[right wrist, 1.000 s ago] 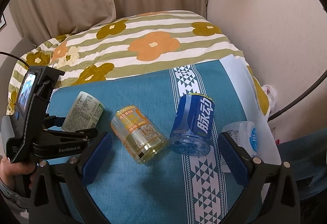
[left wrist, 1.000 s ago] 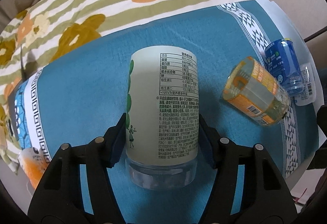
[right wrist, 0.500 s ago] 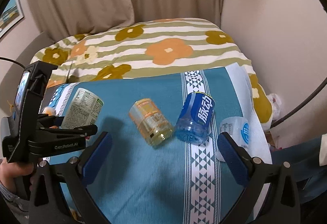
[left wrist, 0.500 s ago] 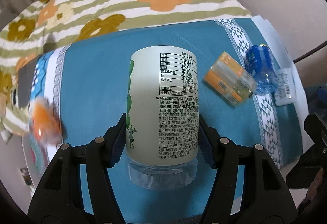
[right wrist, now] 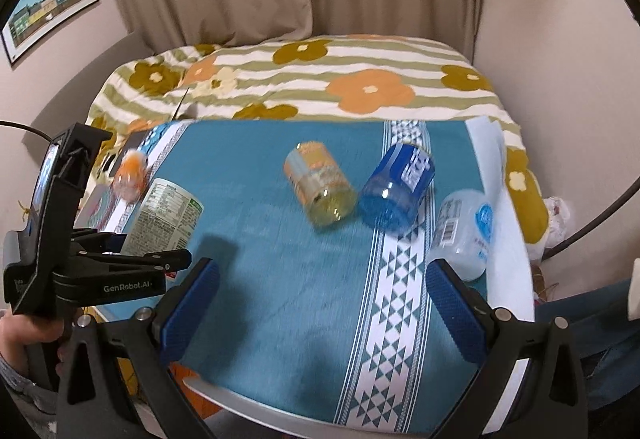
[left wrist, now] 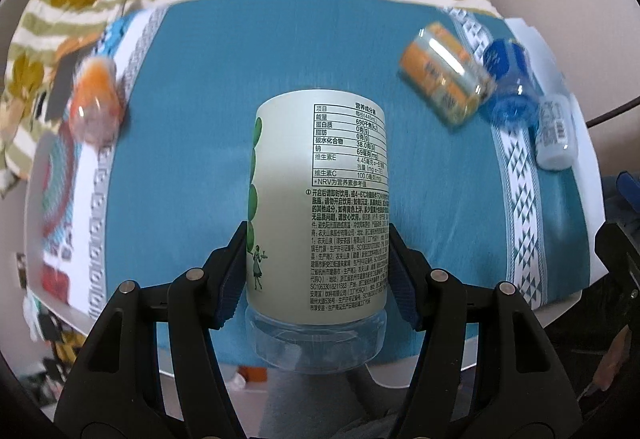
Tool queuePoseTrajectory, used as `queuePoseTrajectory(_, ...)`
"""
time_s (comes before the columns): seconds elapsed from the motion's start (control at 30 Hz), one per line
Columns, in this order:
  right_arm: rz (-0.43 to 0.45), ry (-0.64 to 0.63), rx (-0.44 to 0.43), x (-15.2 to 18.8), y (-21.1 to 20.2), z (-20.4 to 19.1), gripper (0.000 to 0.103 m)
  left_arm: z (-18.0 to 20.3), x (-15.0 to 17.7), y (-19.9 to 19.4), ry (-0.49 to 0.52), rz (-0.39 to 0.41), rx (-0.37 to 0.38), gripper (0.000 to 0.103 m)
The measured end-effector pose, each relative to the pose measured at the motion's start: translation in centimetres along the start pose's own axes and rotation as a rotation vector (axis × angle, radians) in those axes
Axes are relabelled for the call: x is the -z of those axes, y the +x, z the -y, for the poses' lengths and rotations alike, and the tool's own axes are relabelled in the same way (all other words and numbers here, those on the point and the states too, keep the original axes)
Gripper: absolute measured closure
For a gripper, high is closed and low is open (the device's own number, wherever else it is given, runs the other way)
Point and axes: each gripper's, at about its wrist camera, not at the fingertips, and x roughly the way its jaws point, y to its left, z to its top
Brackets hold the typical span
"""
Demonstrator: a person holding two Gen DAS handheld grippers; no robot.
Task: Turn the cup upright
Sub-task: 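Close the left gripper on the cup body and lift it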
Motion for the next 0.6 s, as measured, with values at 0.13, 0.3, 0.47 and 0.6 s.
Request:
queuePoseTrajectory(0.13, -0.026, -0.002, -0.014, 1.2, 0.8, 0.1, 0.000, 0.3, 1.1, 2.0, -0.003, -0.032, 0.010, 0.036)
queuePoseTrajectory(0.3, -0.056, 0.011, -0.010, 2.2, 1.7, 0.2, 0.000, 0.7, 1.1, 3.6, 0.008, -0.059, 0.023, 0.036)
queuePoseTrajectory(0.47, -0.069, 0.038, 0.005, 2.7, 2.2, 0.4, 0.000, 0.9, 1.3, 3.8, 0.027, -0.045, 0.022, 0.036)
queuePoseTrajectory(0.6, -0.069, 0.048, 0.008, 3.1, 2.1, 0.3, 0.000, 1.1, 1.7, 3.9, 0.056, -0.043, 0.003, 0.023)
